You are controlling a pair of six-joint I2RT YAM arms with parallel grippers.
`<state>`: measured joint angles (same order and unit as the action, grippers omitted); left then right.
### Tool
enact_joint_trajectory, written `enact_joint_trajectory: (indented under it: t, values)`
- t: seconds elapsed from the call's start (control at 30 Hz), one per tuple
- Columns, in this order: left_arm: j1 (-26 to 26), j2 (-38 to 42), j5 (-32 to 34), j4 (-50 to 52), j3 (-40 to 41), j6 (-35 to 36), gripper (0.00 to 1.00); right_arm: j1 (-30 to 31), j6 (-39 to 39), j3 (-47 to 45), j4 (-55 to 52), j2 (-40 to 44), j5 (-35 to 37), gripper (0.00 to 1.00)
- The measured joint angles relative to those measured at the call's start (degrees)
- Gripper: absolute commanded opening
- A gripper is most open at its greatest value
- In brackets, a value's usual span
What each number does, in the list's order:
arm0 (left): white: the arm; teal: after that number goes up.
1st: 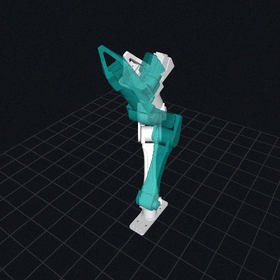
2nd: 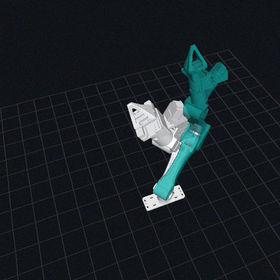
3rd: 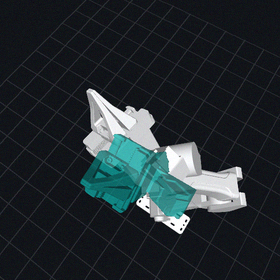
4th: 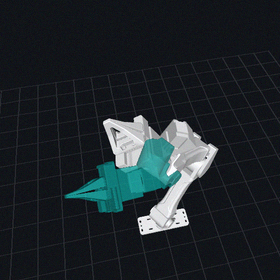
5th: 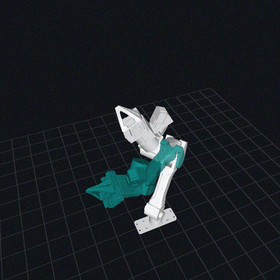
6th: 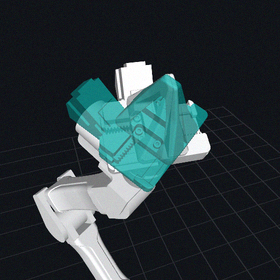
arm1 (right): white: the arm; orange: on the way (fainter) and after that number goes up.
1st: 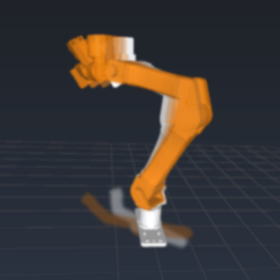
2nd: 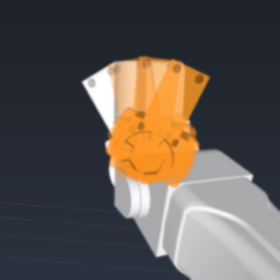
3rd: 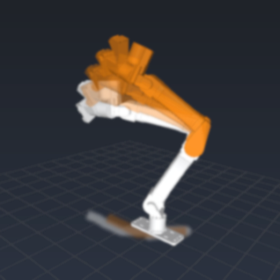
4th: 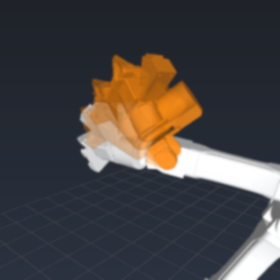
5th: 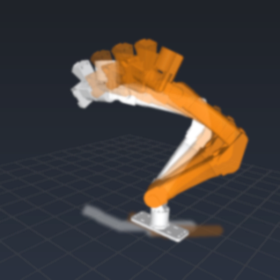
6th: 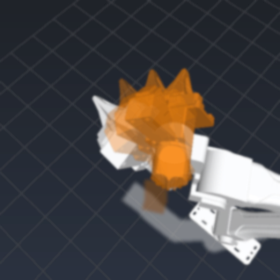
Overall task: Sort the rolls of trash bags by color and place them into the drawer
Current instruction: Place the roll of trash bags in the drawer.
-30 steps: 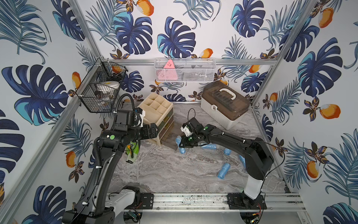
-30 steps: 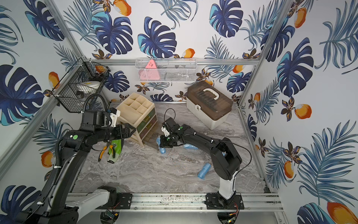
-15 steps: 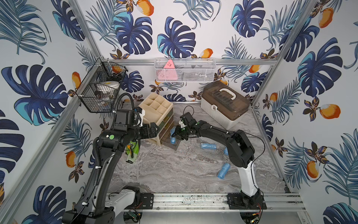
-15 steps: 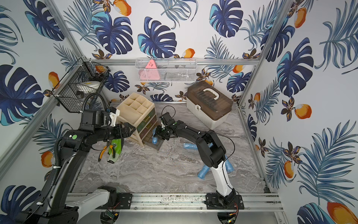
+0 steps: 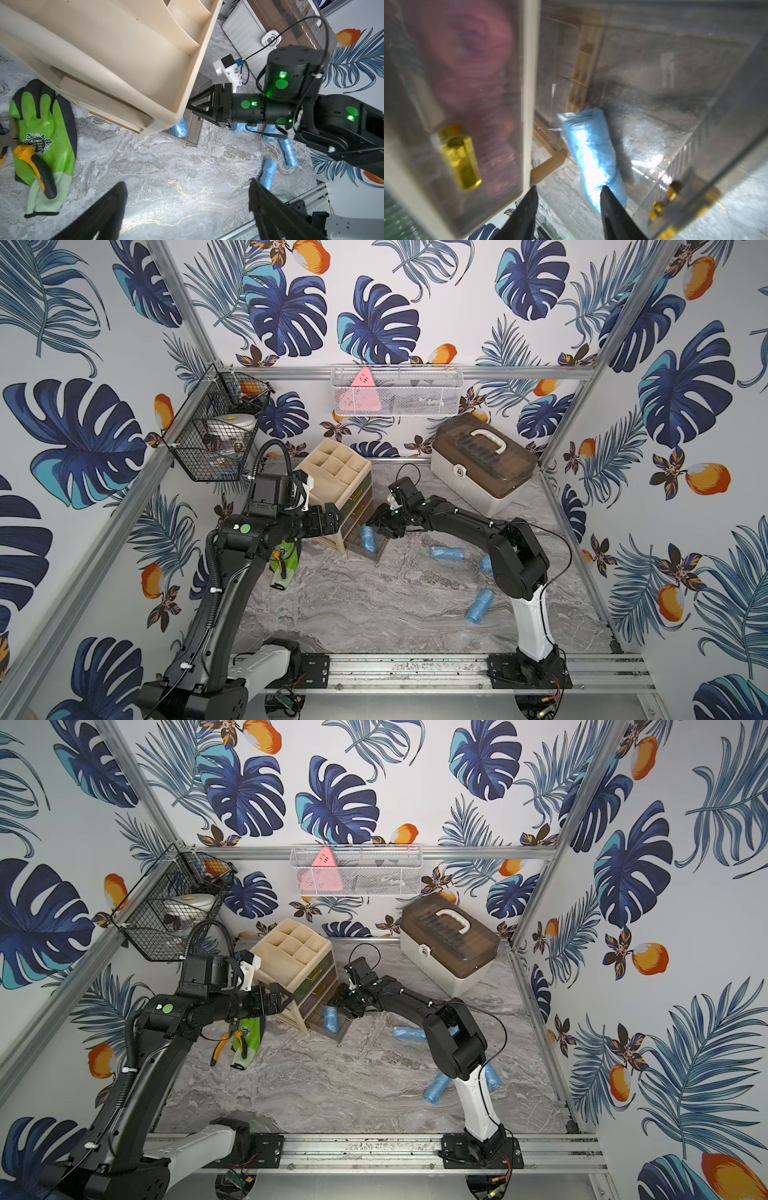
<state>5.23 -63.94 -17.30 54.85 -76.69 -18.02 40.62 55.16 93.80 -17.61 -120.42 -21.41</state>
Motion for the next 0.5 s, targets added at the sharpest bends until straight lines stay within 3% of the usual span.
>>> enact_joint_trajectory:
  t: [0.27,0.5]
  values:
    - [0.00,-0.87,0.44,-0.83,1.03,0.00,0.94,-1.14,-7.32,-4.57,-2.71,8.81,3.87,0.51]
    - [0.00,-1.33,-0.07,-1.53,1.73,-0.02,0.93,-2.75,-22.56,-8.33,-11.72,13.46,10.82,0.73]
